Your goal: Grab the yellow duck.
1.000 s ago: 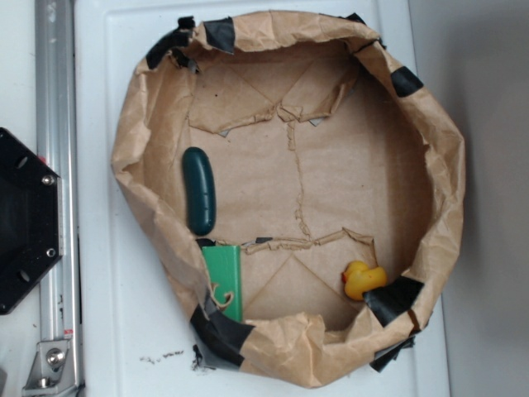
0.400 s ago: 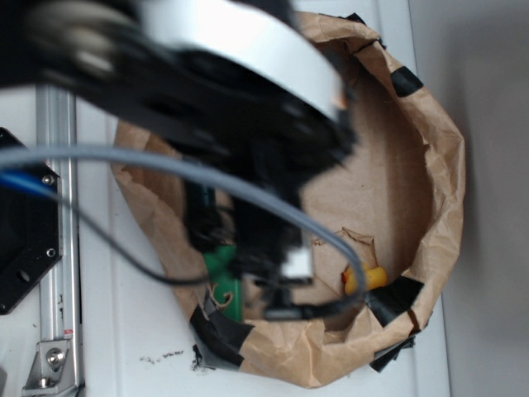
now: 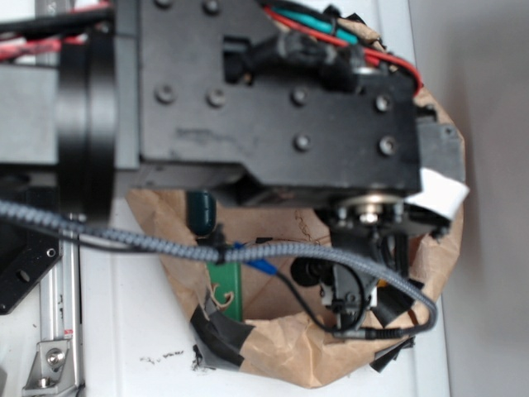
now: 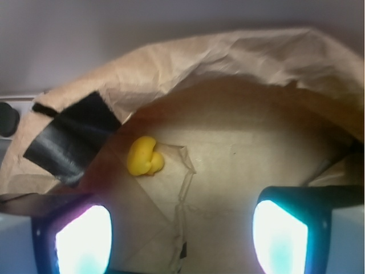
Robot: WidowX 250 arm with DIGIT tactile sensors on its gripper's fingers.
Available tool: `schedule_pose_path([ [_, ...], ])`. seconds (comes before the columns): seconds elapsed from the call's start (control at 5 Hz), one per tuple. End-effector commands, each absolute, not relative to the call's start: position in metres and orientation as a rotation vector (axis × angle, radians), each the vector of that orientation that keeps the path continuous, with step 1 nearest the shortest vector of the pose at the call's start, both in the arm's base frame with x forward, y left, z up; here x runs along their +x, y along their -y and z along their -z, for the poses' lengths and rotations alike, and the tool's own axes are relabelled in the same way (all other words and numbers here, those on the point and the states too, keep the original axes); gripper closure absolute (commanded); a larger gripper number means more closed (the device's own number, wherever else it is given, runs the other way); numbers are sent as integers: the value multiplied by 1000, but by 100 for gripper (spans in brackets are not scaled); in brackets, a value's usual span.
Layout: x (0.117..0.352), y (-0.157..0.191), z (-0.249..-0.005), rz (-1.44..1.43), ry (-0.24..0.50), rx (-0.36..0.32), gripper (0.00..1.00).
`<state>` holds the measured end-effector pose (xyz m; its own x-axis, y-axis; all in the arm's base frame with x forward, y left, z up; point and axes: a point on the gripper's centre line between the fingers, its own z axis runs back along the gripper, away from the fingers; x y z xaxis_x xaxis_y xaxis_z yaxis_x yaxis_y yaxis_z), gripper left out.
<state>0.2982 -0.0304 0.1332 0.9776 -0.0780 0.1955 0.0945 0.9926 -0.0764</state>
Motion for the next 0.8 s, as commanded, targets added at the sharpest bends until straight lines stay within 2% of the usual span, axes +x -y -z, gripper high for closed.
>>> schedule_pose_path([
  [0.0, 305, 36, -153, 92, 261, -89, 0],
  [0.2, 305, 36, -153, 92, 261, -89, 0],
  [0.4, 312, 38, -129, 98, 279, -13, 0],
  [0.6, 309, 27, -118, 85, 273, -1, 0],
])
